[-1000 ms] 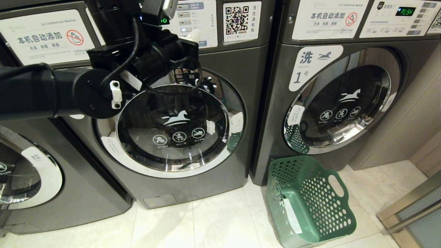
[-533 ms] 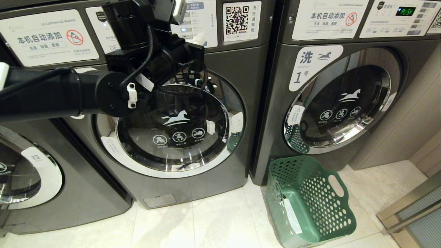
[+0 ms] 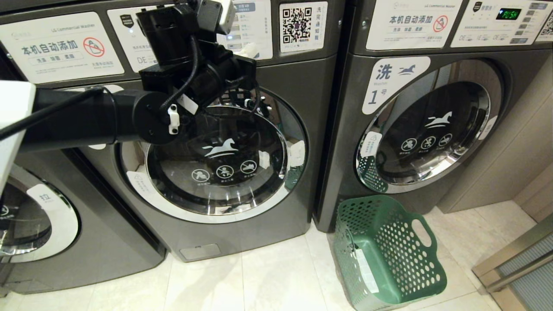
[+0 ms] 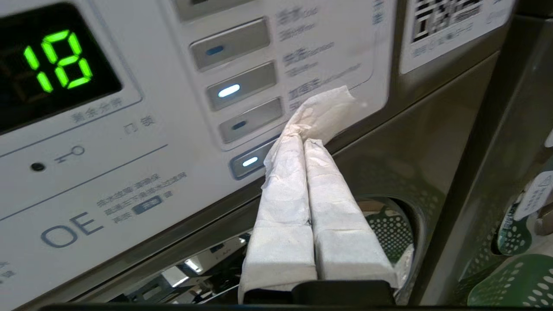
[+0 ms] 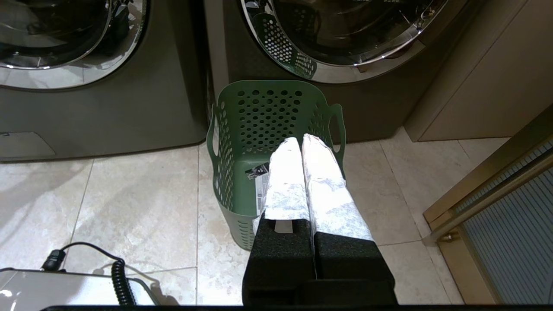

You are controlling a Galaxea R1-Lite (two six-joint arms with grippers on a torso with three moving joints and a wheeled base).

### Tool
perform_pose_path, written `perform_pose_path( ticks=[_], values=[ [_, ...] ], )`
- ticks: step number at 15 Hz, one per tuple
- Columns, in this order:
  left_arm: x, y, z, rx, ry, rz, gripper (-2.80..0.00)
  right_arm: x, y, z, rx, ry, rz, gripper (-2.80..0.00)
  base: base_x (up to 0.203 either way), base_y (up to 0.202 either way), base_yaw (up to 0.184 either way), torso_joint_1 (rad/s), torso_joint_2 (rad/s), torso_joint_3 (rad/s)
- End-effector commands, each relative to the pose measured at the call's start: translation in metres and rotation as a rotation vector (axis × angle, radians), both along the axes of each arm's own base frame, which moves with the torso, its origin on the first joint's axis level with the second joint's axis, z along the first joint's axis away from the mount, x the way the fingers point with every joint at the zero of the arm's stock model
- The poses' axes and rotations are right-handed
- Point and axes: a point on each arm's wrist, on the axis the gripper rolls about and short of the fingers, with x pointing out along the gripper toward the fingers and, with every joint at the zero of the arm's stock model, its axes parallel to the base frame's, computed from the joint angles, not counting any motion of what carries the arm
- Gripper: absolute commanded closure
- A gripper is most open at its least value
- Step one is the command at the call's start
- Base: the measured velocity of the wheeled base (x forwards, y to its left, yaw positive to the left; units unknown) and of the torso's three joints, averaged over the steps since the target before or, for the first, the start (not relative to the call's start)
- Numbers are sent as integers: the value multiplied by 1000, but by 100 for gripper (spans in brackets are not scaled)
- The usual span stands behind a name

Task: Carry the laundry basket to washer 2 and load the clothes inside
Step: Press the washing machine switch

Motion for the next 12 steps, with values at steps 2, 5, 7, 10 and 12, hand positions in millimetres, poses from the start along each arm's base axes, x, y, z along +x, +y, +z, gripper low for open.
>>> perform_pose_path(
  ticks=[2, 5, 7, 10, 12],
  values=[
    [7, 7, -4, 6, 6, 21, 0, 0, 0, 0, -1, 1, 1, 0, 0, 0, 0, 0, 0, 0],
    [11, 13, -4, 9, 5, 24, 0, 0, 0, 0, -1, 1, 1, 0, 0, 0, 0, 0, 0, 0],
    [12, 16, -4, 8, 4, 33, 0, 0, 0, 0, -2, 1, 1, 0, 0, 0, 0, 0, 0, 0],
    [13, 21, -3, 9, 1, 35, 0, 0, 0, 0, -1, 1, 1, 0, 0, 0, 0, 0, 0, 0],
    [12, 22, -1, 10, -4, 32, 0, 0, 0, 0, -2, 1, 2, 0, 0, 0, 0, 0, 0, 0]
  ],
)
